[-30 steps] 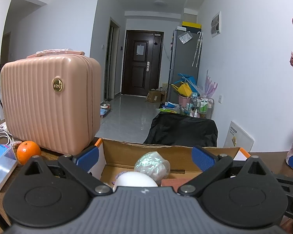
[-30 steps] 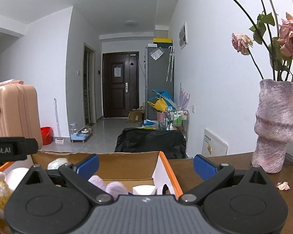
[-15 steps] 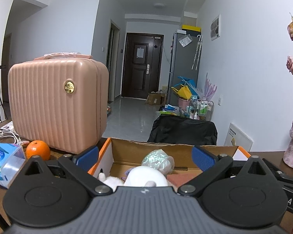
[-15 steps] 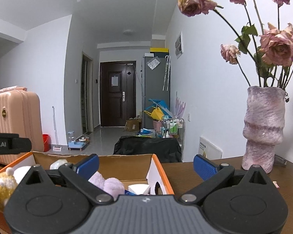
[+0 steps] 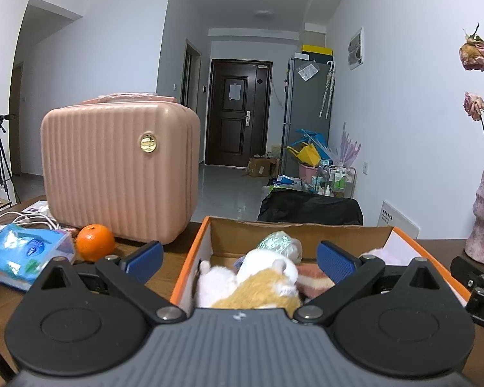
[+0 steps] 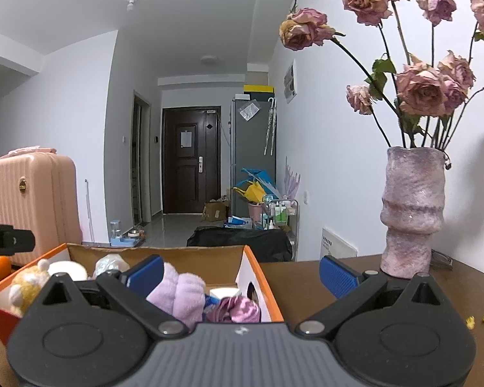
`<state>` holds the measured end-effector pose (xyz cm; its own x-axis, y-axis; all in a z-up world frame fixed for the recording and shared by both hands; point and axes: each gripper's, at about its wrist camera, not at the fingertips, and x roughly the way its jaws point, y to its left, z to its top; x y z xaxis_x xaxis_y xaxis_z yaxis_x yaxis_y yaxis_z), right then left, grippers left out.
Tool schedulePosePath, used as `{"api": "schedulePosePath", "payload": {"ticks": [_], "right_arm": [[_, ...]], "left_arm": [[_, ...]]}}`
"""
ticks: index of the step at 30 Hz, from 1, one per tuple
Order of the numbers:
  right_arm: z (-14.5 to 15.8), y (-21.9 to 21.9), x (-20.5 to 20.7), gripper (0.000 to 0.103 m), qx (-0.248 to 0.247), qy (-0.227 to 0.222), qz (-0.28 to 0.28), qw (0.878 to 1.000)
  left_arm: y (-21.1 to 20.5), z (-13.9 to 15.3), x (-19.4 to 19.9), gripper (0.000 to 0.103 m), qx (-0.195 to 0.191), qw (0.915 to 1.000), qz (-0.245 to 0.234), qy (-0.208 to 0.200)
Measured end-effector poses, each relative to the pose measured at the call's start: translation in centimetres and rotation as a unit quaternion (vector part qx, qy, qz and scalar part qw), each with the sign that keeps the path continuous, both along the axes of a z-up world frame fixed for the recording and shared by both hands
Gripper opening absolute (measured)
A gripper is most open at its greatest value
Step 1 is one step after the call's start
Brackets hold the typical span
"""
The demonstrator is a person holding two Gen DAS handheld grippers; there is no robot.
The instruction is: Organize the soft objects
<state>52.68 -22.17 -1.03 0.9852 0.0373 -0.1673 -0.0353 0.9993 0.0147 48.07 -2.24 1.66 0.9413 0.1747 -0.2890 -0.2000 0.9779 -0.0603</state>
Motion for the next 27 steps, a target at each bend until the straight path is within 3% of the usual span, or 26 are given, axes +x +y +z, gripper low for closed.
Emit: {"api": "schedulePosePath", "payload": {"ticks": [18,27], "right_arm": [[-0.2,-1.1,-10.1,0.103,-0.001,0.019,0.005,1.0],[0.3,-1.4,-16.8,0.103,-0.009,0.014,0.016,1.0]], "left_arm": [[3.1,-0.1,-10.8,0.103,0.005,1.0,-0.001,0.006],[3.9,0.1,-17.7,0.103,0.008,0.9994,-0.034,0.004]]}}
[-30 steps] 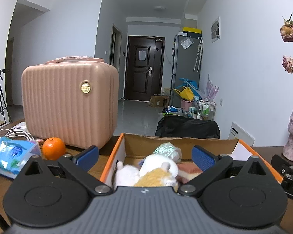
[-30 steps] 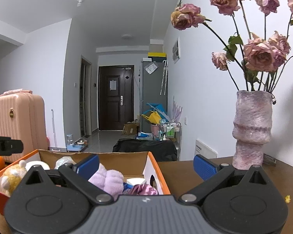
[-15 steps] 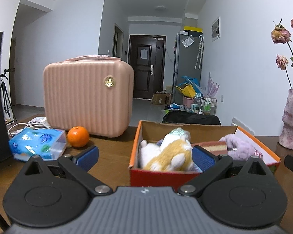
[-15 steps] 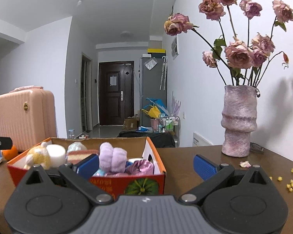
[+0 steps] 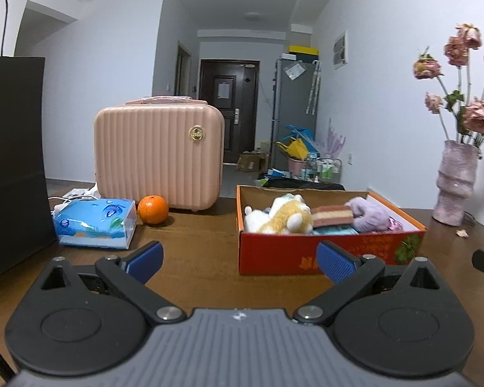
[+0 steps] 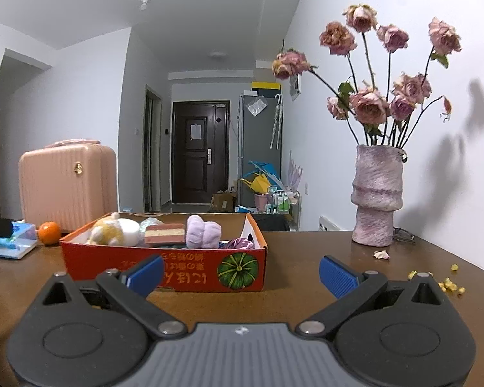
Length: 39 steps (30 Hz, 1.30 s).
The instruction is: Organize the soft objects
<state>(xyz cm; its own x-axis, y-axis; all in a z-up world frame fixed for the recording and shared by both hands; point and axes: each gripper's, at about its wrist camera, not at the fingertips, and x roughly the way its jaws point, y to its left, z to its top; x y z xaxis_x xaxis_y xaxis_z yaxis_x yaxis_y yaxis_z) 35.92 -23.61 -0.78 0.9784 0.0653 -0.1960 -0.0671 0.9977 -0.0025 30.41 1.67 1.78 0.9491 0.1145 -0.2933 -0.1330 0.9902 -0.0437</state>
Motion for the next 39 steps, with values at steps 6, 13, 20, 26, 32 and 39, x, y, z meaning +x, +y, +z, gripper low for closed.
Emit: {"api": "schedulePosePath", "payload": {"ticks": [6,13,20,26,32,39], "right_arm": [[0.4,-0.4,-3.8,0.103,0.008,0.0,0.004,1.0],[0.4,-0.3,-7.1,0.103,-0.001,0.003,0.006,1.0],[0.8,-0.6,-8.7,0.103,0.008,0.025,0.008,1.0],[0.9,-0.3,-9.8,0.103,0.0,0.032,0.011,0.999],[1.3,0.2,-10.8,0.103,-0.006,0.024,0.016,1.0],[1.6,0.2,-11.3,0.103,-0.007,0.019,0.016,1.0]], "left_arm": [[-0.3,-0.2,-3.7,0.103,0.019,0.9996,-0.022,-0.005],[-0.7,-0.3,-6.3,0.103,0.041,0.9988,-0.028,-0.003],[-0.8,-0.2,-8.0,0.103,0.046,0.9984,-0.032,0.0],[-0.6,0.0,-9.1,0.103,0.042,0.9985,-0.034,-0.006],[-0.6,0.3,-9.8,0.103,0.042,0.9984,-0.034,-0.013],[-0.9,0.5,-10.2,0.103,0.043,0.9983,-0.035,-0.016]]}}
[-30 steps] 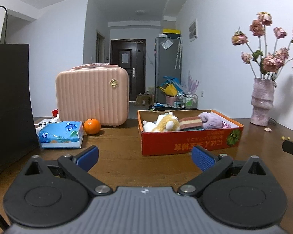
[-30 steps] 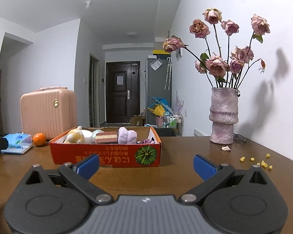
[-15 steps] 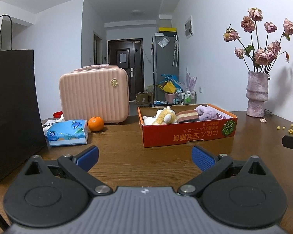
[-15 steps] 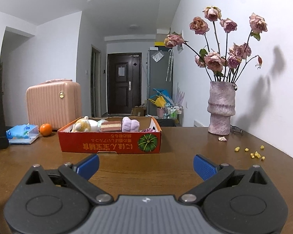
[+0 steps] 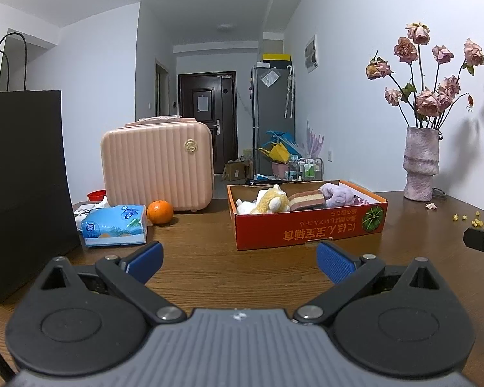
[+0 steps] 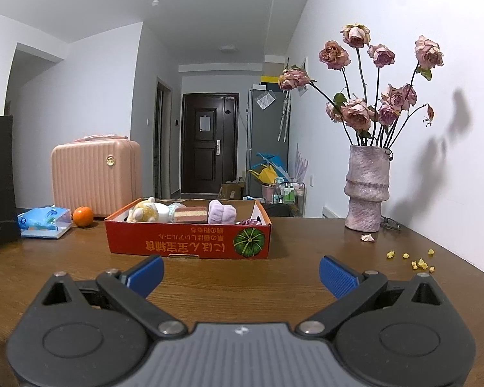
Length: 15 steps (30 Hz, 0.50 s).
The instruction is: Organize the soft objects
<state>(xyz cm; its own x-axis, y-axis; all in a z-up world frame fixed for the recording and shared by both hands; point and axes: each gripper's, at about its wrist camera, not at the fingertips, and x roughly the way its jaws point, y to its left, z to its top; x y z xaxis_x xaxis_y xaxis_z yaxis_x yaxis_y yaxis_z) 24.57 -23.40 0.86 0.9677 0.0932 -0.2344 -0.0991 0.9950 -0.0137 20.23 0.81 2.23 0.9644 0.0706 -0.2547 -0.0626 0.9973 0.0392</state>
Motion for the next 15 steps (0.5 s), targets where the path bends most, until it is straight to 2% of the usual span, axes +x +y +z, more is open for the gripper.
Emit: {"api": "schedulePosePath", "payload": {"ticks": [15], "right_arm": [[0.19,0.0,-0.76,0.103,-0.002,-0.006,0.001,1.0]], "left_arm": [[-0.14,0.16,-0.39,0.103,0.002,1.0,-0.001,-0.003]]}}
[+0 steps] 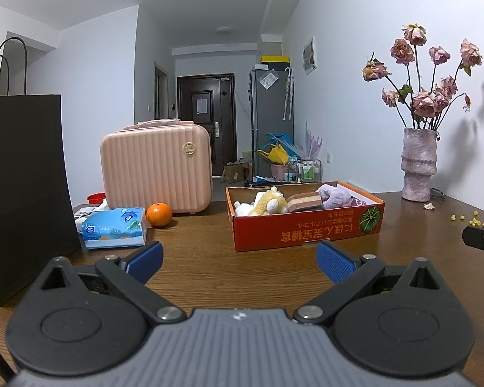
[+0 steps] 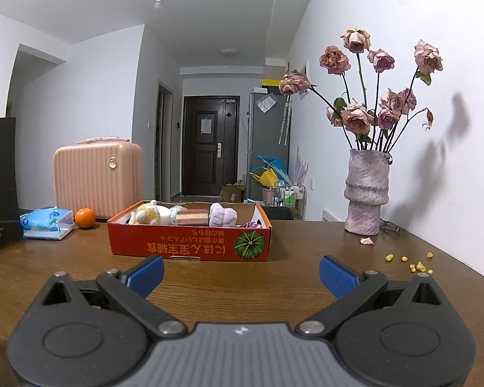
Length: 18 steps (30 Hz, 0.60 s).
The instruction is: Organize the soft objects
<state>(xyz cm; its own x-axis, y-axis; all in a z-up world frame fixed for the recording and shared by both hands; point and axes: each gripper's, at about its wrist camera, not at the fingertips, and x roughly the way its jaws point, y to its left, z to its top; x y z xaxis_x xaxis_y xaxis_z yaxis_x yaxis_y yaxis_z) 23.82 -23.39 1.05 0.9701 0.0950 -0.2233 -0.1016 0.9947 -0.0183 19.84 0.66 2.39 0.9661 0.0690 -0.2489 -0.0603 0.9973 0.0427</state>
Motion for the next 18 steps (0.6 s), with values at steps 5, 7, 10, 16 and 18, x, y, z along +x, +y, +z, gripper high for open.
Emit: {"api": "schedulePosePath", "payload": {"ticks": [5,7,10,16,18], "right_arm": [[0.09,0.02,-0.1,0.103,-0.001,-0.002,0.0,1.0],[0.1,0.01,-0.14,0.103,0.0,-0.001,0.0,1.0],[0.1,0.02,-0.14,0.103,0.0,-0.001,0.0,1.0],[0.07,0.03,-0.14,0.103,0.0,-0.001,0.0,1.0],[0.07,0.03,-0.14,0.103,0.0,-0.002,0.0,1.0]], "left_arm": [[-0.11,0.01,-0.13,0.103,0.0,1.0,-0.001,0.0],[-0.16,-0.02,-0.17,0.103,0.001,1.0,-0.002,0.0],[-0.17,-0.07,-0.16,0.103,0.001,1.0,-0.001,0.001],[-0.15,-0.09,-0.19,0.103,0.001,1.0,0.0,0.002],[-0.14,-0.1,-0.19,0.103,0.001,1.0,0.0,0.002]]}}
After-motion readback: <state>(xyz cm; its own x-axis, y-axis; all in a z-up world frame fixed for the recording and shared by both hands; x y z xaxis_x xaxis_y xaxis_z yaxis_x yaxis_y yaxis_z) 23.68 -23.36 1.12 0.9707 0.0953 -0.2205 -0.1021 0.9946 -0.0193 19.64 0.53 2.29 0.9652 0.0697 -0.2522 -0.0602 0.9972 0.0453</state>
